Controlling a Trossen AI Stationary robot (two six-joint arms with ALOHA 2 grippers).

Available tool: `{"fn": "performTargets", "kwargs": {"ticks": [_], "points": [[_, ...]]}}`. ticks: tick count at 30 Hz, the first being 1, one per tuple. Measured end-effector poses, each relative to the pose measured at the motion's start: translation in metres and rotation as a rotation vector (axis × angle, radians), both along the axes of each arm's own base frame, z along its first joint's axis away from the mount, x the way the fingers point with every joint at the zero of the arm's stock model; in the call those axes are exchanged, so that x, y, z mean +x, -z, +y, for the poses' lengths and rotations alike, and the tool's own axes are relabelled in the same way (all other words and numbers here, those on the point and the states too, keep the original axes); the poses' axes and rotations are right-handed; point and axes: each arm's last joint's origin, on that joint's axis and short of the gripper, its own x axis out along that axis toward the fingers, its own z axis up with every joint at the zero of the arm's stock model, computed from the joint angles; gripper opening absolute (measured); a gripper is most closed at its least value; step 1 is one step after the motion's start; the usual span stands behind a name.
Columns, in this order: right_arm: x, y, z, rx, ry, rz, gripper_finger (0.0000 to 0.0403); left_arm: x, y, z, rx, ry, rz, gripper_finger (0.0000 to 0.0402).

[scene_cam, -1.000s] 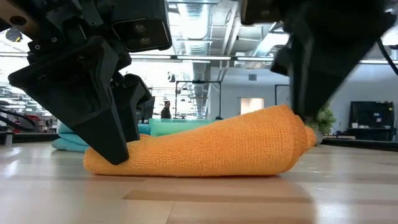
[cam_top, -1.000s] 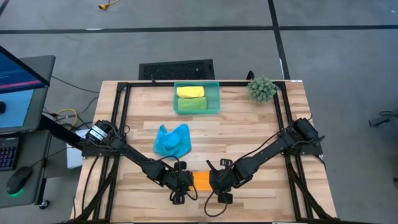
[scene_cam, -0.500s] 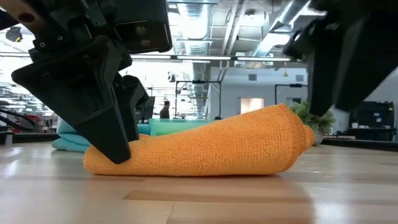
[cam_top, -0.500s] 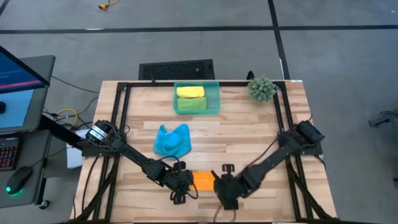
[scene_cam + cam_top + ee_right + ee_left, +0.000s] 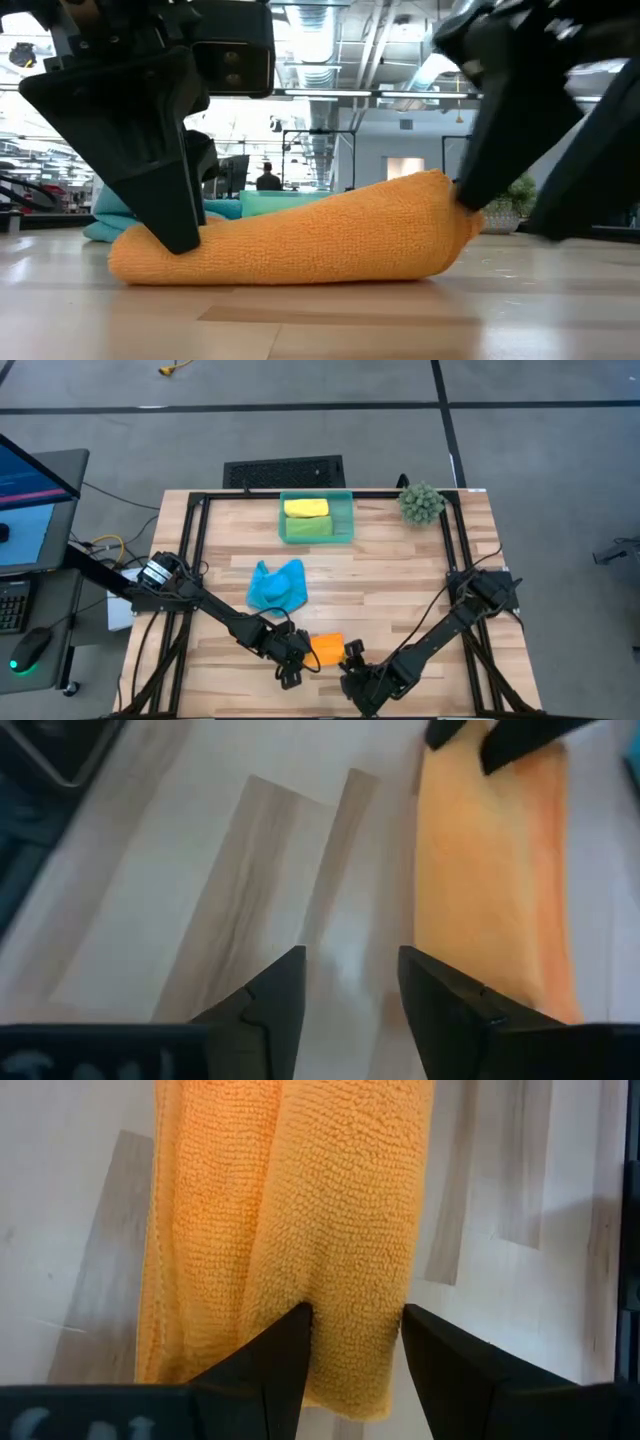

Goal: Roll microfiber towels into tight, uniform cylinder then place into a basket
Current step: Roll the orange microfiber cloth

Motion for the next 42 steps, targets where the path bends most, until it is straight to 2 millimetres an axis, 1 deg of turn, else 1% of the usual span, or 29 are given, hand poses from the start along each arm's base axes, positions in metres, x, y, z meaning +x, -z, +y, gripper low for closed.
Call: {"fn": "performTargets", "kwargs": {"ticks": [3,8,10,14,18,20,22,25,33,35,37,42], "points": [[0.004,0.004,-0.002,-0.006,-0.008,-0.001,0.0199,0.001,0.0,0.002,-0.005,-0.002,0.004,0.0157],[0.006,0.0,-0.004,-0.003,-0.009,-0.011,0.0224,0.002,0.0,0.004,-0.011,-0.004,0.01,0.0157],[0.008,-0.005,-0.003,-0.013,-0.028,-0.026,0.0228,0.002,0.0,0.004,-0.016,-0.004,0.012,0.0157],[0.011,-0.005,-0.007,-0.08,-0.039,-0.045,0.0226,0.002,0.0,0.005,-0.019,-0.002,0.014,0.0157],[0.019,-0.002,-0.018,-0.081,-0.017,-0.018,0.022,0.002,0.0,0.005,-0.019,-0.002,0.014,0.0157],[0.025,0.005,-0.024,-0.071,0.01,0.001,0.0217,0.002,0.0,0.005,-0.019,-0.002,0.014,0.0157],[0.024,0.011,-0.031,-0.093,0.036,0.045,0.0214,0.002,0.0,0.005,-0.02,-0.001,0.015,0.0157],[0.031,0.018,-0.037,-0.056,0.078,0.067,0.0212,0.002,0.0,0.004,-0.021,0.001,0.017,0.0157],[0.037,0.028,-0.046,0.01,0.121,0.132,0.0209,0.002,0.0,0.005,-0.021,0.024,0.019,0.0157],[0.039,0.028,-0.049,0.028,0.131,0.145,0.0202,0.002,0.0,0.005,-0.005,0.064,0.013,0.0157],[0.04,0.029,-0.051,0.04,0.156,0.144,0.0186,0.002,0.0,0.004,0.017,0.114,0.003,0.0157],[0.045,0.029,-0.059,0.044,0.187,0.143,0.0117,0.0,0.0,0.002,0.085,0.197,-0.026,0.0157]]}}
